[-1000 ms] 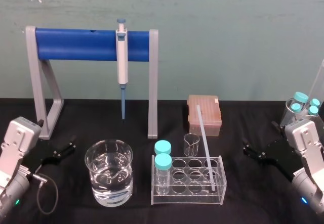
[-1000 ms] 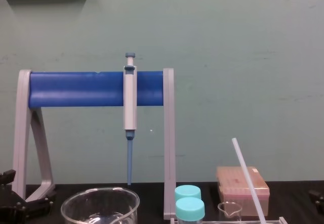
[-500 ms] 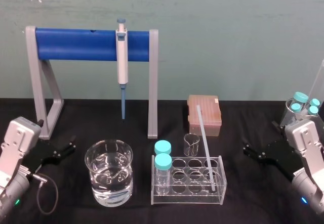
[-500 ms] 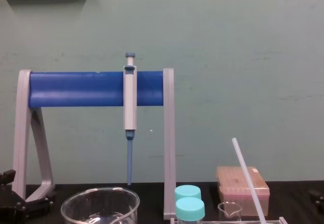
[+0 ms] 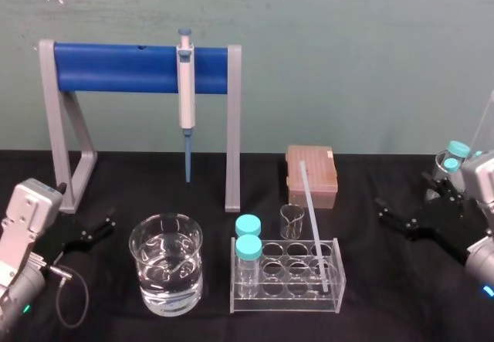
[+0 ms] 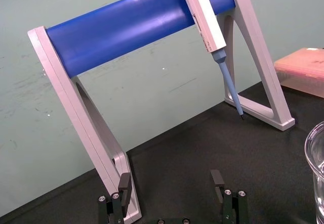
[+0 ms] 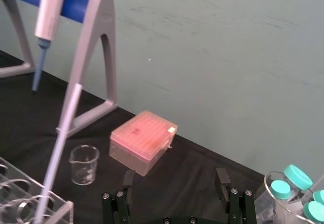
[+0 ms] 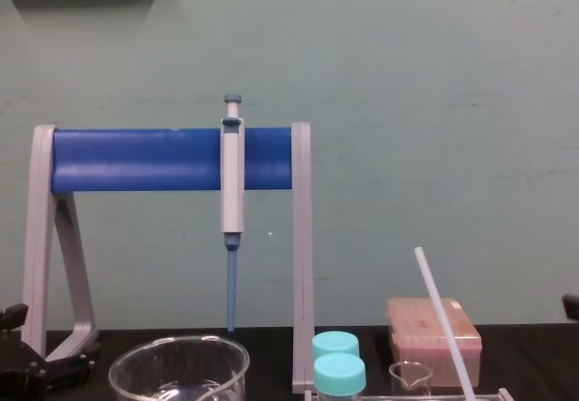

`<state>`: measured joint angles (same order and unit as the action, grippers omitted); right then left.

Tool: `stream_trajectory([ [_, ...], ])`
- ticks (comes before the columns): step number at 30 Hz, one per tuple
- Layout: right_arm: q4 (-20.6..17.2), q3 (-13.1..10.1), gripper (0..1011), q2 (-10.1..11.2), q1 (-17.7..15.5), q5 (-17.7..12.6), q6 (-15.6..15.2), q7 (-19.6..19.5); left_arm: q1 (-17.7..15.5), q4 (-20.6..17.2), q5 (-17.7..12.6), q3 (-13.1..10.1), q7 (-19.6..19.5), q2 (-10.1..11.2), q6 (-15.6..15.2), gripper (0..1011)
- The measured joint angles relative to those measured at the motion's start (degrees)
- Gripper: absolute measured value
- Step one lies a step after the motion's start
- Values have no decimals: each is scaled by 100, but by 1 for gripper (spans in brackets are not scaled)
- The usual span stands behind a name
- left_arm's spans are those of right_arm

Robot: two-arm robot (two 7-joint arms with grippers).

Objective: Pick up the stirring rod with one hand, then place it down.

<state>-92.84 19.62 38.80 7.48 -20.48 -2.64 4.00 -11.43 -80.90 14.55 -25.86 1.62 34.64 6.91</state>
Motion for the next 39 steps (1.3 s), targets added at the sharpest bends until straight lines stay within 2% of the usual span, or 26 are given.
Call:
stream_trajectory([
  [3, -354, -227, 1003, 162, -126, -286, -308, 251, 0, 0, 0, 0, 0, 0, 0, 1005],
  [4, -354, -227, 1003, 162, -126, -286, -308, 251, 0, 0, 0, 0, 0, 0, 0, 1005],
  [8, -653, -508, 1003, 310, -215, -775, -631, 726, 0, 0, 0, 0, 0, 0, 0, 1005],
  [10, -717, -587, 1003, 347, -225, -950, -730, 915, 0, 0, 0, 0, 0, 0, 0, 1005],
  [13, -781, -727, 1003, 405, -190, -1366, -989, 1413, 0, 0, 0, 0, 0, 0, 0, 1005],
  [18, -718, -748, 1003, 458, -11, -1765, -1304, 1924, -1, 0, 0, 0, 0, 0, 0, 1005],
  [23, -471, -570, 1003, 506, 329, -2122, -1635, 2387, 0, 0, 0, 0, 0, 0, 0, 1005],
  [26, -172, -341, 1003, 479, 686, -2315, -1924, 2703, 0, 0, 0, 0, 0, 0, 0, 1005],
  [27, -172, -341, 1003, 479, 686, -2315, -1924, 2703, 0, 0, 0, 0, 0, 0, 0, 1005],
  [32, 312, 103, 1003, 348, 1269, -2379, -2251, 3039, 0, 0, 0, 0, 0, 0, 0, 1005],
  [36, 544, 327, 1003, 256, 1537, -2350, -2367, 3136, 0, 0, 0, 0, 0, 0, 0, 1005],
  [39, 820, 595, 1003, 136, 1840, -2265, -2474, 3223, 0, 0, 0, 0, 0, 0, 0, 1005],
])
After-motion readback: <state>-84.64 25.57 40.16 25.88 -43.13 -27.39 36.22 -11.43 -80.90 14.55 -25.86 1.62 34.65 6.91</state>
